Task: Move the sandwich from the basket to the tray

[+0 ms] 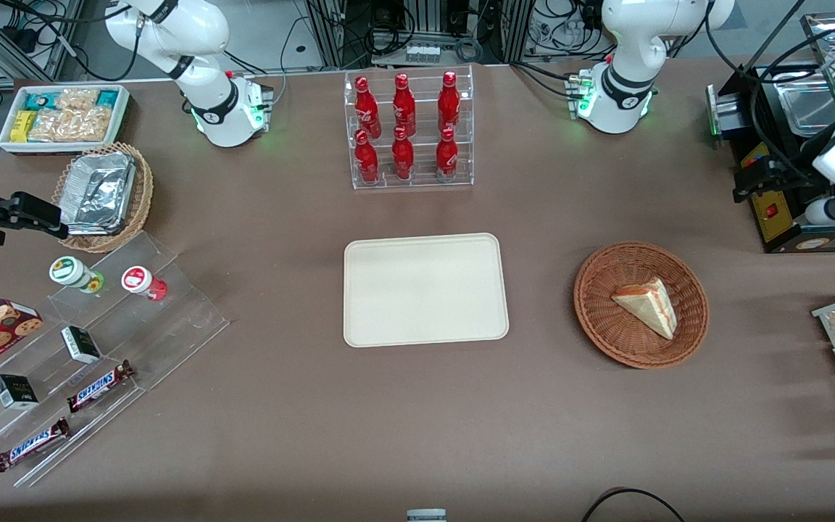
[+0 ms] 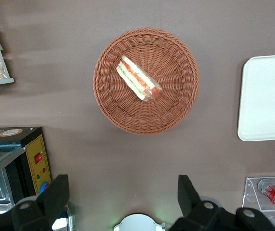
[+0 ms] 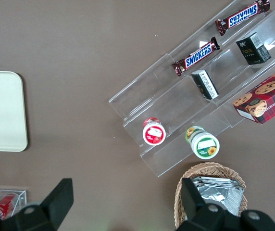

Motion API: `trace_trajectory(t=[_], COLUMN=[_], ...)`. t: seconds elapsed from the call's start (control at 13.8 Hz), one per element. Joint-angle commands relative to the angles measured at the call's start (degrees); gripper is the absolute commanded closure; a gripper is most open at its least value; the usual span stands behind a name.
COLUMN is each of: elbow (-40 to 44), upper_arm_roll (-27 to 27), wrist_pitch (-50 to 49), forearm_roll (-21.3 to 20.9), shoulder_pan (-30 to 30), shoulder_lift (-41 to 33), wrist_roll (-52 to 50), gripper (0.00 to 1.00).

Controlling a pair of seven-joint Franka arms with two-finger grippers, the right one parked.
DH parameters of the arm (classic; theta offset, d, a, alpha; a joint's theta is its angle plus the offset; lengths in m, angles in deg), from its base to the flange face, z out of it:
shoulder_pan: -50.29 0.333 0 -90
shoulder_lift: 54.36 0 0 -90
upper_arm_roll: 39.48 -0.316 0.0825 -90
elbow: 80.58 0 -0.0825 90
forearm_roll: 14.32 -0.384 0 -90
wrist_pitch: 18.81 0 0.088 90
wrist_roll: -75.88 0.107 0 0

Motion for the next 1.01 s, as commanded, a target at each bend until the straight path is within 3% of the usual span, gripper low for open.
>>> trace_trajectory(t=[0.0, 0.72, 0.94], elbow=[-5.8, -34.5, -35.8], upper_arm_roll=[0.4, 3.7, 3.7], wrist_pitch=[6.2, 46.5, 49.1], forearm_roll=[-0.4, -0.6, -0.6], shoulder_pan=[1.3, 0.9, 0.8], shoulder_lift=[-0.4, -0.9, 1.8], wrist_roll=[-1.8, -34.2, -35.3], gripper=[0.0, 0.0, 0.0])
